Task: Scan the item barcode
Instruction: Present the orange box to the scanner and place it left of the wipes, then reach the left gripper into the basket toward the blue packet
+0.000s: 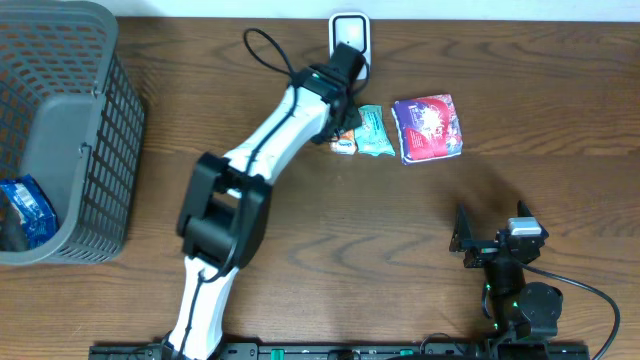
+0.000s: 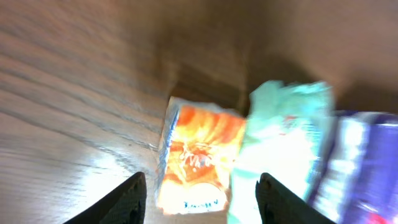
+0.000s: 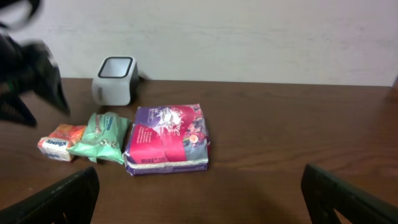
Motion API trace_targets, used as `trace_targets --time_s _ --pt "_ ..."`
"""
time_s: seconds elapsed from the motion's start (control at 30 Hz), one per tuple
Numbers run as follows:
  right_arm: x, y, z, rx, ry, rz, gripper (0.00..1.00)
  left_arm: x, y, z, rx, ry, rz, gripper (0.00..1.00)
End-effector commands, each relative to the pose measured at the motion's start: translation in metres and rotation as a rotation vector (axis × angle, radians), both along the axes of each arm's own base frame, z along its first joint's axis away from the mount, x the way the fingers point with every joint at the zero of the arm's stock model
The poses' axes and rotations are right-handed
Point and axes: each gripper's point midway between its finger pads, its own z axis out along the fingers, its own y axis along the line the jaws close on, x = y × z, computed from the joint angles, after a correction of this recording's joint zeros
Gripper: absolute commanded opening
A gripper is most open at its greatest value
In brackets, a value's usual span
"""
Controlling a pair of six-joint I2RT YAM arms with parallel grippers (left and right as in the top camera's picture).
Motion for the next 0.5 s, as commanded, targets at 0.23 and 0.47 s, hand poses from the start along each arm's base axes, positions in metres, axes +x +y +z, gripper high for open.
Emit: trace_targets --time_s 0.23,0.47 --pt "0.000 -0.001 0.000 -0.010 -0.002 -0.002 0.99 0.017 0.113 0.184 0.047 -0.391 -0.088 0.72" --pt "0.000 -0.001 0.000 -0.010 -0.002 -0.002 0.99 -0.030 0.336 0.310 0.544 -0.630 0.481 0.80"
